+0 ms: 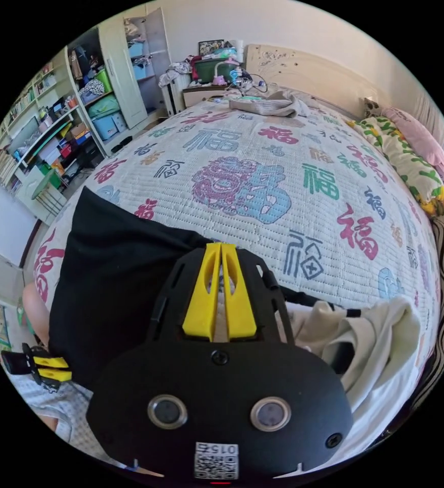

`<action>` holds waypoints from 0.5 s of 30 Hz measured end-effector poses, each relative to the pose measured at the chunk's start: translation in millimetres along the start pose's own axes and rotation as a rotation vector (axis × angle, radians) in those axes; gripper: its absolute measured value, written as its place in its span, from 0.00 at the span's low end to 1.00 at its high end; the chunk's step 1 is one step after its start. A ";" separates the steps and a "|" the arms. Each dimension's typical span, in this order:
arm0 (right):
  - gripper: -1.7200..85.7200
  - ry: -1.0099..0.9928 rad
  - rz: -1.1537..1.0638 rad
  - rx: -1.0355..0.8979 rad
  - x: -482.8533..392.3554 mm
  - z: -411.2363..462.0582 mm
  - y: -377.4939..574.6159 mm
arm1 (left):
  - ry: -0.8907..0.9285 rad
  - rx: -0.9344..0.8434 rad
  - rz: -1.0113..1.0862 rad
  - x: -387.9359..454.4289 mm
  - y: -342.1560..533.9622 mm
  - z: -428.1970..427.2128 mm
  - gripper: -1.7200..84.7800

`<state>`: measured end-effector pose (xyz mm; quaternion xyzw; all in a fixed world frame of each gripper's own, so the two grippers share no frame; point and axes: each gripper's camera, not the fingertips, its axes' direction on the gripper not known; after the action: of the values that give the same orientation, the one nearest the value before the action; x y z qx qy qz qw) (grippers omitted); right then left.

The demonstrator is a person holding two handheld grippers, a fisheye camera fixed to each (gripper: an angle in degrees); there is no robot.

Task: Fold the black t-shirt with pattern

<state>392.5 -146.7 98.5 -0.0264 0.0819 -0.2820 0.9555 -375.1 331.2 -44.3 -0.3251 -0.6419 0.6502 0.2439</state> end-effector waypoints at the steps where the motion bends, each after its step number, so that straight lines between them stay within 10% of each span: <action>1: 0.01 0.028 -0.002 0.014 5.6 -4.1 -1.3 | 0.024 -0.035 -0.057 -17.7 1.6 7.0 0.04; 10: 0.09 -0.117 0.060 0.127 63.4 -59.6 34.4 | 0.138 0.136 -0.015 -144.2 -74.1 -18.8 0.11; 15: 0.12 -0.179 0.082 0.038 89.6 -53.0 39.4 | 0.039 -0.148 -0.032 -261.6 -145.3 82.8 0.15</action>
<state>478.7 -162.6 29.8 -0.0301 -0.0082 -0.2409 0.9701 -275.4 91.3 125.8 -0.3445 -0.6883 0.5906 0.2421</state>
